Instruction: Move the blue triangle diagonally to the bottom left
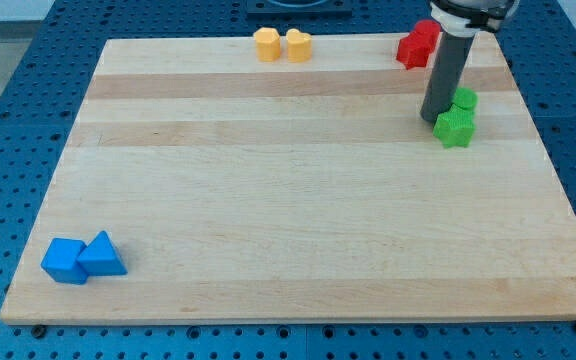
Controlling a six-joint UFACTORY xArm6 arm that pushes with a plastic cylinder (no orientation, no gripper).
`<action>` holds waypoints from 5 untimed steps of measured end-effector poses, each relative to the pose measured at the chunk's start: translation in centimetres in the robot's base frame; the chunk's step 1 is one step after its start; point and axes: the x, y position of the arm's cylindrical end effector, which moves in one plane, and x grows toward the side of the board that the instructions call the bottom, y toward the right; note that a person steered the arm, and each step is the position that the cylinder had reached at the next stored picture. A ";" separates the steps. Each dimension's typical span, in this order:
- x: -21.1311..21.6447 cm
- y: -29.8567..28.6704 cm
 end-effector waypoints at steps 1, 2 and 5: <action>0.0 0.0; 0.0 -0.2; 0.0 -0.6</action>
